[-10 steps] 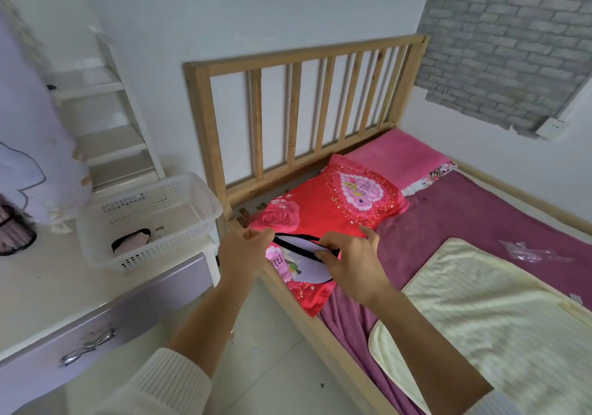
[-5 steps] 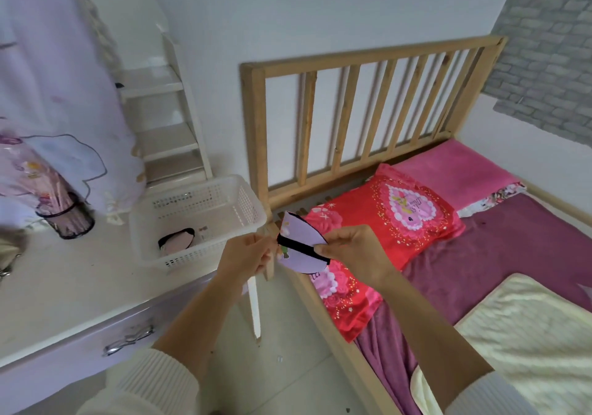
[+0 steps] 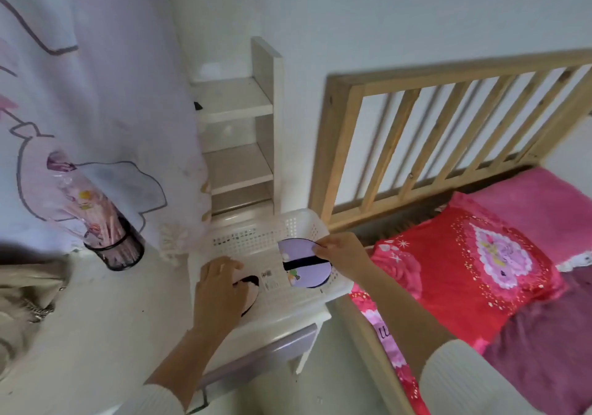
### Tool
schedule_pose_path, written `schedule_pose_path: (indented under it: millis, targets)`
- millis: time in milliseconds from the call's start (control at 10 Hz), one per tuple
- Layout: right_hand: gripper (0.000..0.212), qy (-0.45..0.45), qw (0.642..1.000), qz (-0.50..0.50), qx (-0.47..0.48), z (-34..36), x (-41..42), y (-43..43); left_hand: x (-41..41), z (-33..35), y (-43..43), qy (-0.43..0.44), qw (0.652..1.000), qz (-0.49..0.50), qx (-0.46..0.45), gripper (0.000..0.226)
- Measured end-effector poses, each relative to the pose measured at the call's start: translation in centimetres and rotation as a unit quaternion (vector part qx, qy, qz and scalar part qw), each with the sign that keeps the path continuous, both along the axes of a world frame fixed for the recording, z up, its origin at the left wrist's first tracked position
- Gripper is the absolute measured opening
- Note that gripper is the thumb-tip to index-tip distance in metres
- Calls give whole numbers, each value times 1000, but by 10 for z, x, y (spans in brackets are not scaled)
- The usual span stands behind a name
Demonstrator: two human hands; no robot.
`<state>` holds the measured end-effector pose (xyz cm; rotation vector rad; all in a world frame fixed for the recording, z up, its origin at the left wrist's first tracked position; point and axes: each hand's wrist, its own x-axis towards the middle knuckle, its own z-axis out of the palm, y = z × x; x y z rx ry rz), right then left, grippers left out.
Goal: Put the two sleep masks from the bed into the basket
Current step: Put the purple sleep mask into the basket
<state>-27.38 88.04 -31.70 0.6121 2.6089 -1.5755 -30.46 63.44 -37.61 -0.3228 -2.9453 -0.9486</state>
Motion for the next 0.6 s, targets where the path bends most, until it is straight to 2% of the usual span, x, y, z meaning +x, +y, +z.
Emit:
schedule_pose_path:
  millis: [100,300,400,500,600]
  targets:
    - [22,-74,997,18,-4,-34,-30,-17,-11,-25,-24,-20,995,-14,-101,42]
    - [28,-185,982,33,-25,-72,-62,-27,-25,-38,-34,-54,991,-11,-123,49]
    - [34,-215,974,57,41,-82,-69,-32,-26,-40,-31,-48,991,2,-127,48]
    - [39,-220,971,60,71,-91,-72,-34,-23,-41,-31,-50,990,7,-135,50]
    - [36,-181,978,80,73,-68,-79,-35,-22,-44,-33,-55,989,18,-137,54]
